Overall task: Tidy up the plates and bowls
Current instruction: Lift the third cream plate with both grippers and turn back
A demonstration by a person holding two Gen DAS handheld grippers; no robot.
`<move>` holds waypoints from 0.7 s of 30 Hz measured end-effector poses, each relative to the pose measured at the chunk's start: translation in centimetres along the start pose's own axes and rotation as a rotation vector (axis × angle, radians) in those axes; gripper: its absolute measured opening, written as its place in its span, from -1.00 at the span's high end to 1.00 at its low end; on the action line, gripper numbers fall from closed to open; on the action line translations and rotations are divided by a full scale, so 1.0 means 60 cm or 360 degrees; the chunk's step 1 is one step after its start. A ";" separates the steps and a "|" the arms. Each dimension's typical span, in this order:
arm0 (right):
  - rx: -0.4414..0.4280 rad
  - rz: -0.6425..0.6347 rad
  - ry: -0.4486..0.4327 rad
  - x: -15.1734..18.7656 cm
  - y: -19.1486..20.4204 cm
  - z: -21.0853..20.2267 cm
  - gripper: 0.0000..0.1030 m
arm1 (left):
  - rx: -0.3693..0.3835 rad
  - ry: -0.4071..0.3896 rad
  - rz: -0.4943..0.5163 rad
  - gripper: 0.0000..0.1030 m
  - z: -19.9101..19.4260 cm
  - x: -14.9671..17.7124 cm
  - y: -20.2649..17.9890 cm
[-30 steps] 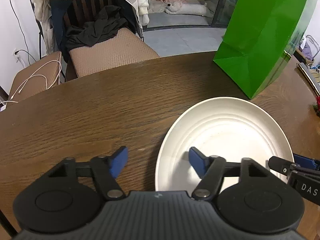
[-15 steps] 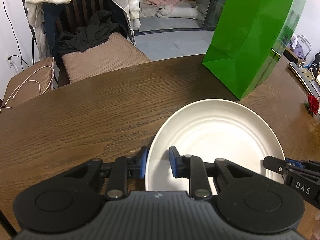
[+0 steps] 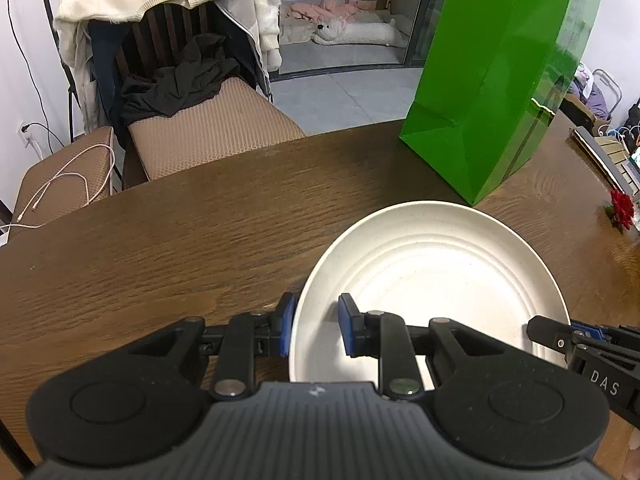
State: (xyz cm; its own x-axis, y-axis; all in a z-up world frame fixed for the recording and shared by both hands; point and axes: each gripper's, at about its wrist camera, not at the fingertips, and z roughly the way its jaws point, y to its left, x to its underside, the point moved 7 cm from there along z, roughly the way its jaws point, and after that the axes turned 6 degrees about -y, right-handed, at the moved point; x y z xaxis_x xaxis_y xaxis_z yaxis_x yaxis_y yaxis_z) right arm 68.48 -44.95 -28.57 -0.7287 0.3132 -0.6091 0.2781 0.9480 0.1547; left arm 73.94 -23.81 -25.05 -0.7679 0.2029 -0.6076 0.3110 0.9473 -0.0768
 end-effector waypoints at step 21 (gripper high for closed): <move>-0.0014 0.0038 -0.0128 -0.034 -0.002 -0.120 0.69 | 0.0020 -0.0130 0.0038 0.54 -0.120 -0.036 -0.030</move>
State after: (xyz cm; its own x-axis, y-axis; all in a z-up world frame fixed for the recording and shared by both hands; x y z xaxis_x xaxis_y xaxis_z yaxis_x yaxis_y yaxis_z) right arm 65.44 -45.29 -21.73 -0.6693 0.3306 -0.6654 0.2892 0.9408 0.1765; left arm 71.01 -24.16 -17.93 -0.7120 0.2040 -0.6719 0.3359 0.9392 -0.0709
